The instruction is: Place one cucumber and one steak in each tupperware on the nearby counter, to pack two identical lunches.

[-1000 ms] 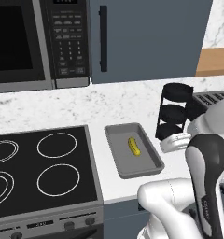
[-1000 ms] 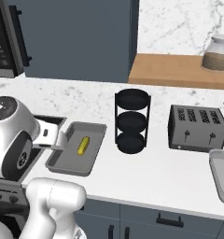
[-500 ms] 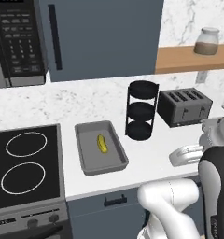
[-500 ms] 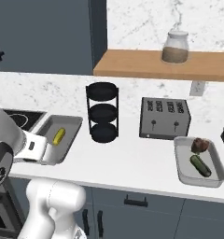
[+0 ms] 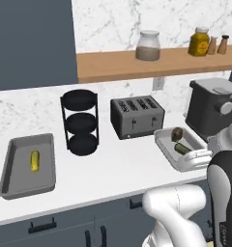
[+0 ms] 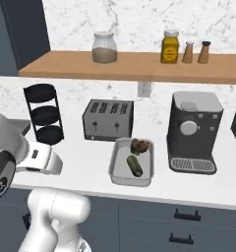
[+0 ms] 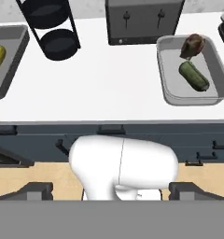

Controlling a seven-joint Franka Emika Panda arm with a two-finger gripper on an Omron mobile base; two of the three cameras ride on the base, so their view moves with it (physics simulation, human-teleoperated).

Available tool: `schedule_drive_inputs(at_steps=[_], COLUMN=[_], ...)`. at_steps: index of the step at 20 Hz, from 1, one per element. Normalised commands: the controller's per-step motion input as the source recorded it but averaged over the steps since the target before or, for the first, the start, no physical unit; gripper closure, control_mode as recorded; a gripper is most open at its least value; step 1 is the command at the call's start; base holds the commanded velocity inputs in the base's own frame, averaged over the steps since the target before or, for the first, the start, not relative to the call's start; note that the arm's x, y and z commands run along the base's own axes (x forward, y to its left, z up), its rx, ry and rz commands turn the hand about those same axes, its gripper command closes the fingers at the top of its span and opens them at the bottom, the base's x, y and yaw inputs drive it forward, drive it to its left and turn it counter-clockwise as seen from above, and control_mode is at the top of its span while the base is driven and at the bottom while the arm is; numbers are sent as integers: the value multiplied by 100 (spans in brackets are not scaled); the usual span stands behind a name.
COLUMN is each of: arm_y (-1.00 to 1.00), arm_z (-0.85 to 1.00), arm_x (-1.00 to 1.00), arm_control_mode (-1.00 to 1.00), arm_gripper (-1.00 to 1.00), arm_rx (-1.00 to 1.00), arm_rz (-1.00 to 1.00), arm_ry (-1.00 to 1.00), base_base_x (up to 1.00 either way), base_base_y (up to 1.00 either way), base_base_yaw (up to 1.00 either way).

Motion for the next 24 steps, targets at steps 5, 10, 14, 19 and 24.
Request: schedule_drive_inputs(at_steps=[5, 10, 14, 19, 24], arm_y=[0, 0, 0, 0, 0], arm_z=[0, 0, 0, 0, 0], arm_x=[0, 0, 0, 0, 0], arm_control_mode=[100, 100, 100, 100, 100], arm_gripper=[-100, -100, -100, -100, -100], arm_rx=[0, 0, 0, 0, 0], arm_rz=[0, 0, 0, 0, 0], arm_ry=[0, 0, 0, 0, 0], base_base_x=[-14, -69, -94, -20, 13], base_base_y=[-100, -99, -77, -94, -100], base_base_yaw=[0, 0, 0, 0, 0])
